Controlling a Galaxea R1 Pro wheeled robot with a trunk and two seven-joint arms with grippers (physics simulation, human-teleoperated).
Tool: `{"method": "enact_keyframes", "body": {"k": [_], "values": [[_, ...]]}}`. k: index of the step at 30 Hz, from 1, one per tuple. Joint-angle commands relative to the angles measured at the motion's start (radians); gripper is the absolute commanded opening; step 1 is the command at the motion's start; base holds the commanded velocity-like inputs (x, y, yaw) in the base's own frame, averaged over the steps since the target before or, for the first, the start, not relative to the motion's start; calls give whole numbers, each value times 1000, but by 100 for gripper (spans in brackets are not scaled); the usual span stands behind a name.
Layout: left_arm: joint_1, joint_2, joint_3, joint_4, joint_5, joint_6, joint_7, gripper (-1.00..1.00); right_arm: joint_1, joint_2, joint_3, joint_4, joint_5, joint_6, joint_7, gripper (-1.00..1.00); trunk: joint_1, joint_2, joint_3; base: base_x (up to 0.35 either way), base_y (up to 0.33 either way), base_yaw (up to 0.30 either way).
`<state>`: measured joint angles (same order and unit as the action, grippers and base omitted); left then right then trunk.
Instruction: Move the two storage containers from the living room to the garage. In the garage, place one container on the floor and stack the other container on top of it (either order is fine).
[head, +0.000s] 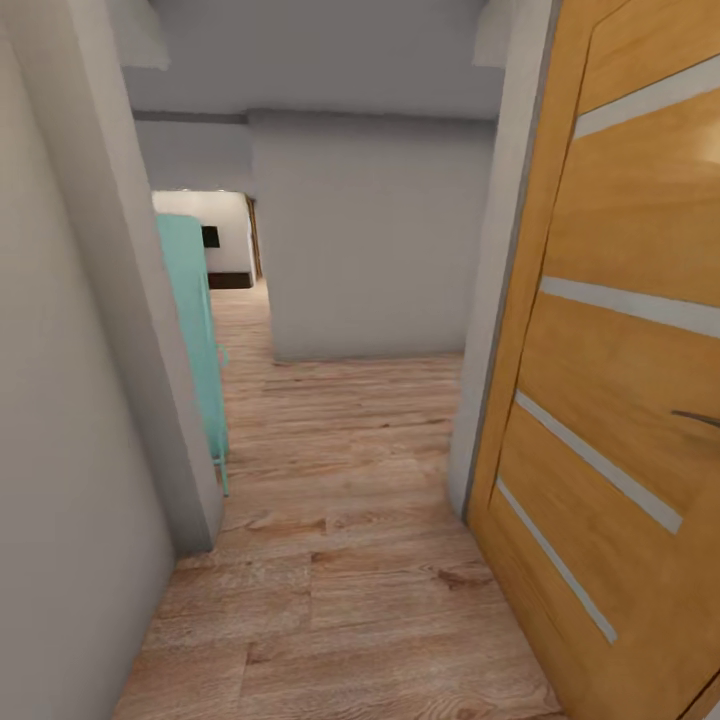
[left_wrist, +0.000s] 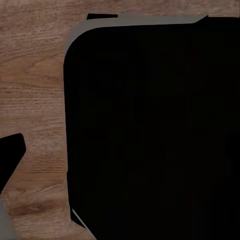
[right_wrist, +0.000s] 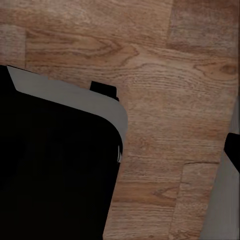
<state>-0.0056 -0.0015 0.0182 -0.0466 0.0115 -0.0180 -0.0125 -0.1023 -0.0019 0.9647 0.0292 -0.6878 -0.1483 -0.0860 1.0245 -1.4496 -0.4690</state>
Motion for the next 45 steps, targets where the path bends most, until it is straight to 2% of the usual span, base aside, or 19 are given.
{"method": "enact_keyframes", "body": {"k": [1, 45], "values": [[-1, 0, 2, 0, 1, -2, -1, 100, 0, 0, 8, 1, -6, -4, 0, 100, 1, 0, -1, 322, 0, 85], [-1, 0, 2, 1, 1, -2, -1, 100, 0, 0, 6, 1, -10, -4, 2, 100, 1, 0, -1, 322, 0, 15]]}}
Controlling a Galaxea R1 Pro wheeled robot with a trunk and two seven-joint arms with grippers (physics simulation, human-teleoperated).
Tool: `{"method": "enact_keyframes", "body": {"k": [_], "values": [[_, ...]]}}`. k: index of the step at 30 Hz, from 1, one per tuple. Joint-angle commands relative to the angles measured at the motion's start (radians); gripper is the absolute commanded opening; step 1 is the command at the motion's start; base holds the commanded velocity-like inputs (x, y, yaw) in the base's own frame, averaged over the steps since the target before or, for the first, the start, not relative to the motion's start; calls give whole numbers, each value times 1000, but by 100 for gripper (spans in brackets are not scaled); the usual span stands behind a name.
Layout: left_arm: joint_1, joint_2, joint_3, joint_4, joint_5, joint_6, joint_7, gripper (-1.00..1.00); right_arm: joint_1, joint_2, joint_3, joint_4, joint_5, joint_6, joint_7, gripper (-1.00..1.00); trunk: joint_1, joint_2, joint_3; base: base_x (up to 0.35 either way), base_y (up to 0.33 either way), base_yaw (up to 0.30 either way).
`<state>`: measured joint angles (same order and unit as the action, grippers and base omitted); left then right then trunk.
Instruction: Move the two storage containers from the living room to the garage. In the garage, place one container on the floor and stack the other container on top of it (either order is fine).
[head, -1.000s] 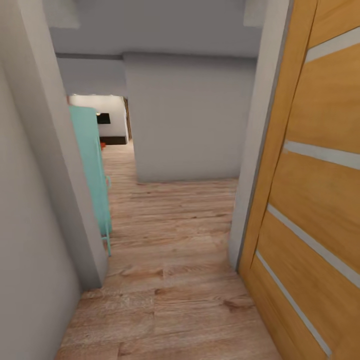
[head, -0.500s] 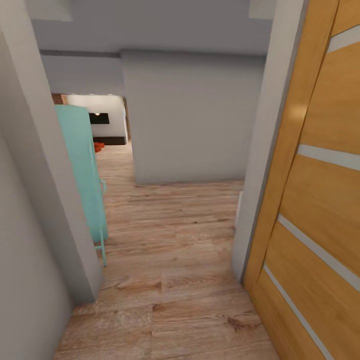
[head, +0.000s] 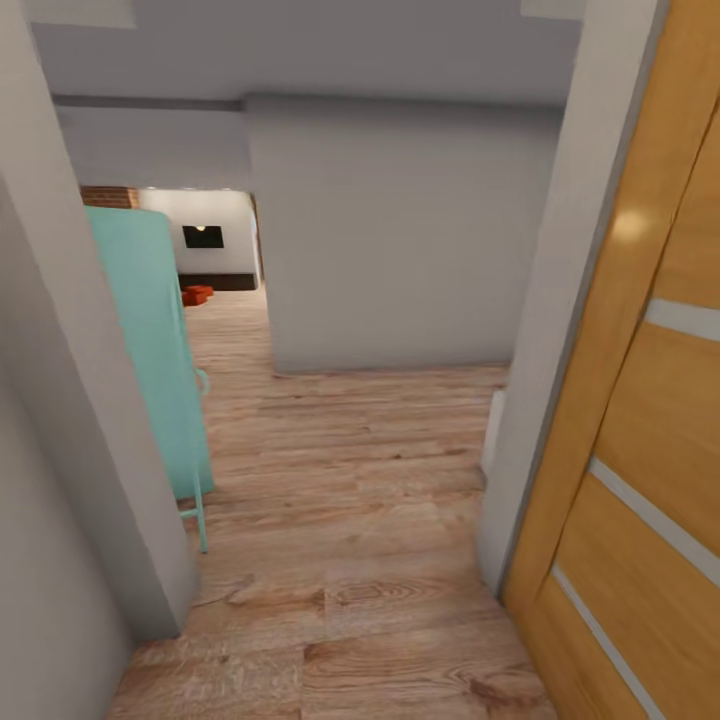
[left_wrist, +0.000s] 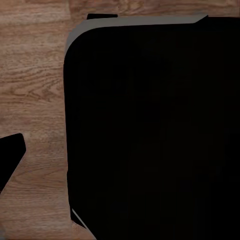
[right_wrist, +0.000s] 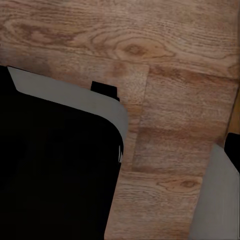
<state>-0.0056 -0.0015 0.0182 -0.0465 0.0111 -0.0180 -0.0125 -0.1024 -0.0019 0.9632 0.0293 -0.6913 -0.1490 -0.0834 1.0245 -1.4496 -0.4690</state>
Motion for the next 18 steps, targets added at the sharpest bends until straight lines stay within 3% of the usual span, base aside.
{"method": "enact_keyframes", "body": {"k": [1, 6, 18], "values": [[-1, 0, 2, 0, 1, -2, -1, 100, 0, 0, 8, 1, -7, -4, -1, 100, 1, 0, -1, 322, 0, 233], [-1, 0, 2, 0, 1, -2, -1, 100, 0, 0, 7, 1, -8, -3, -1, 100, 1, 0, -1, 322, 0, 188], [-1, 0, 2, 0, 1, -2, -1, 100, 0, 0, 6, 1, -9, -1, -1, 100, 1, 0, -1, 322, 0, 13]]}}
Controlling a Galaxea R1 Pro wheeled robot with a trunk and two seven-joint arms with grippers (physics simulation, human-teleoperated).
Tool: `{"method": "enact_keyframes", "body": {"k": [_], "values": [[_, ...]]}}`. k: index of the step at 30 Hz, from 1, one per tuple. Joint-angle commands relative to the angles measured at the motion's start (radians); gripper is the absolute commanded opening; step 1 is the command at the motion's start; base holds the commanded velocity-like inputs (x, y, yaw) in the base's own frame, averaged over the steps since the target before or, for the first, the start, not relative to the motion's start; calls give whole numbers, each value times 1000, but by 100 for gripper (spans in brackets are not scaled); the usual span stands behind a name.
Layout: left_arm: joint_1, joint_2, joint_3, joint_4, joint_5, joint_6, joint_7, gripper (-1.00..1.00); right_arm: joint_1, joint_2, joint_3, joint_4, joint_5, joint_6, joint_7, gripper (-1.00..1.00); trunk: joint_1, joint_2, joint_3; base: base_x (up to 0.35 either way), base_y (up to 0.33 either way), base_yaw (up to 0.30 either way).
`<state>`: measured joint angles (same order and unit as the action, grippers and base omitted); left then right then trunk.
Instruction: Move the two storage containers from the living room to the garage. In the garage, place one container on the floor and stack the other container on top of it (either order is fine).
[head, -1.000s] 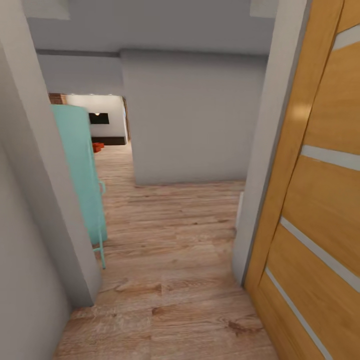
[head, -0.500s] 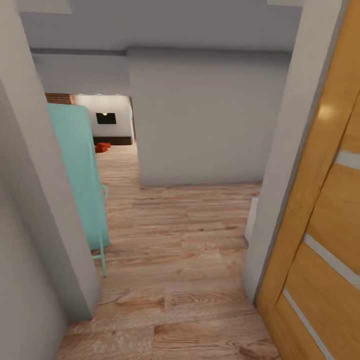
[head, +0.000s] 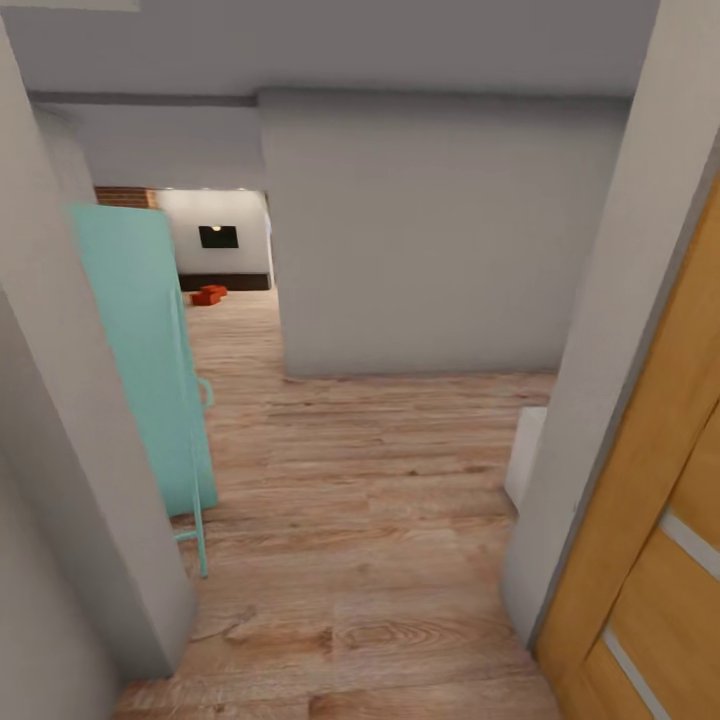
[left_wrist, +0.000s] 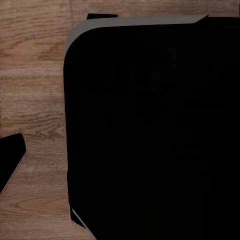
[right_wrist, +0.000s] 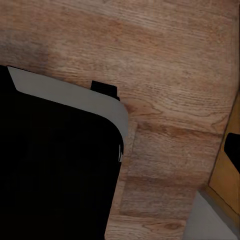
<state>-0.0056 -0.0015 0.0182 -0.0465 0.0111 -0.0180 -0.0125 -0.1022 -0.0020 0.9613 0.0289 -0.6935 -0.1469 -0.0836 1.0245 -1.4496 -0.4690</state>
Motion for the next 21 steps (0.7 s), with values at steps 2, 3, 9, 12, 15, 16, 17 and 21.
{"method": "enact_keyframes", "body": {"k": [2, 3, 9, 12, 15, 16, 17, 21], "values": [[-1, 0, 2, 0, 1, -2, -1, 100, -1, 0, 11, 2, -5, -3, -1, 100, 1, 0, -1, 322, 0, 0], [-1, 0, 2, 0, 1, -2, -1, 100, -1, 0, 12, 2, -4, -3, -1, 100, 1, 0, -1, 322, 0, 0], [-1, 0, 2, 0, 1, -2, -1, 100, -1, 0, 14, 2, 0, -5, -1, 100, 1, 0, -1, 322, 0, 0], [-1, 0, 2, 0, 1, -2, -1, 100, -1, 0, 14, 2, -1, -5, -1, 100, 1, 0, -1, 322, 0, 0], [-1, 0, 2, 0, 1, -2, -1, 100, -1, 0, 13, 2, -2, -5, -1, 100, 1, 0, -1, 322, 0, 0], [-1, 0, 2, 0, 1, -2, -1, 100, -1, 0, 13, 2, -2, -5, -1, 100, 1, 0, -1, 322, 0, 0], [-1, 0, 2, 0, 1, -2, -1, 100, -1, 0, 14, 2, -2, -4, -1, 100, 1, 0, -1, 322, 0, 0], [-1, 0, 2, 0, 1, -2, -1, 100, -1, 0, 14, 2, -1, -5, -1, 100, 1, 0, -1, 322, 0, 0]]}}
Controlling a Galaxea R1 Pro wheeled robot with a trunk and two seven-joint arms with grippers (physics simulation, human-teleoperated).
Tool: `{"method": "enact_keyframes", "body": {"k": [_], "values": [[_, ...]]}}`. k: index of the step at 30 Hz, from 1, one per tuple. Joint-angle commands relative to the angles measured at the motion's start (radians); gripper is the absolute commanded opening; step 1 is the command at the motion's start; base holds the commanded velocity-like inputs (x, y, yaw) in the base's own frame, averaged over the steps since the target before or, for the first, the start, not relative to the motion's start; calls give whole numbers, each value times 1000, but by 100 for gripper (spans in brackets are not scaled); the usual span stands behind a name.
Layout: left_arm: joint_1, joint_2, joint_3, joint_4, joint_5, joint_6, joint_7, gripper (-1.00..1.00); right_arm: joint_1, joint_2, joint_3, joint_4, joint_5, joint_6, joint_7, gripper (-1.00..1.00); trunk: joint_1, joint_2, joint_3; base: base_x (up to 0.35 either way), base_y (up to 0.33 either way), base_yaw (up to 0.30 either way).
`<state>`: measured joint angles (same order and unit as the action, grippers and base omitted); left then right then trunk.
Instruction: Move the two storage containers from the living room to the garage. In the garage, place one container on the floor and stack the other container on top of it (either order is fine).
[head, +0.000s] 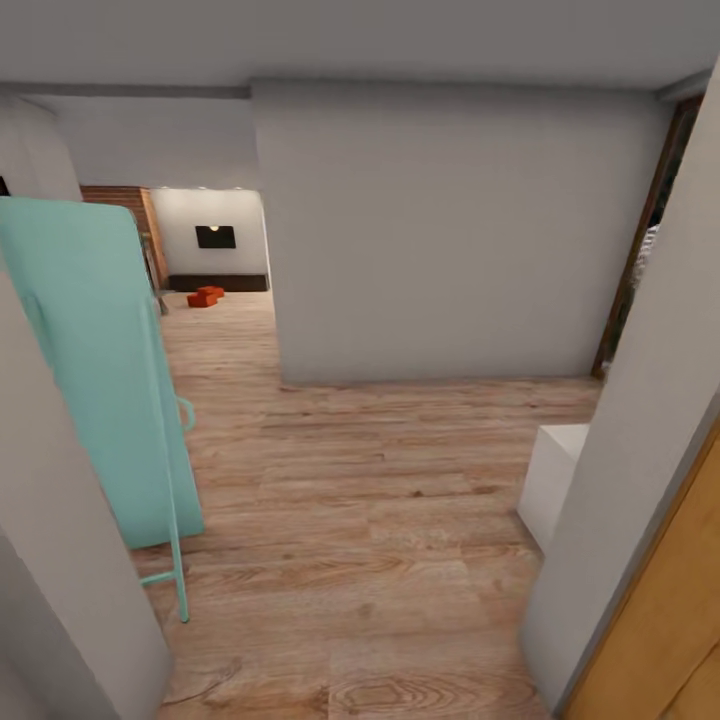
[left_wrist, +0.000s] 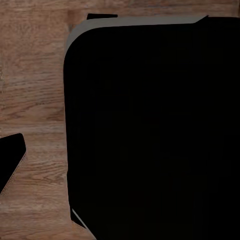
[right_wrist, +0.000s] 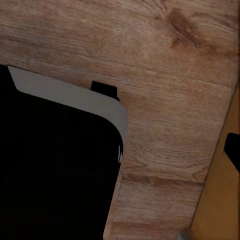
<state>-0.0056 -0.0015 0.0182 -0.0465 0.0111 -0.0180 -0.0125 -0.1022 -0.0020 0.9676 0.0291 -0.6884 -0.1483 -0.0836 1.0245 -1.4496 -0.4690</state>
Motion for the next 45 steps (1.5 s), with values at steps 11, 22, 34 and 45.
{"method": "enact_keyframes", "body": {"k": [11, 22, 34, 45], "values": [[-1, 0, 1, 0, 1, -2, -1, 100, -1, 0, 5, 2, -7, -6, -1, 100, 1, 0, -1, 322, 0, 0], [-1, 0, 2, 1, 2, -2, -1, 100, -1, 0, 6, 1, -5, -6, -1, 100, 1, 0, -1, 322, 0, 0], [-1, 0, 2, 1, 1, -2, -1, 100, -1, 0, 6, 1, -3, -7, -1, 100, 1, 0, -1, 322, 0, 0], [-1, 0, 2, 1, 1, -2, -1, 100, -1, 0, 6, 1, -2, -7, 0, 100, 1, 0, -1, 322, 0, 0]]}}
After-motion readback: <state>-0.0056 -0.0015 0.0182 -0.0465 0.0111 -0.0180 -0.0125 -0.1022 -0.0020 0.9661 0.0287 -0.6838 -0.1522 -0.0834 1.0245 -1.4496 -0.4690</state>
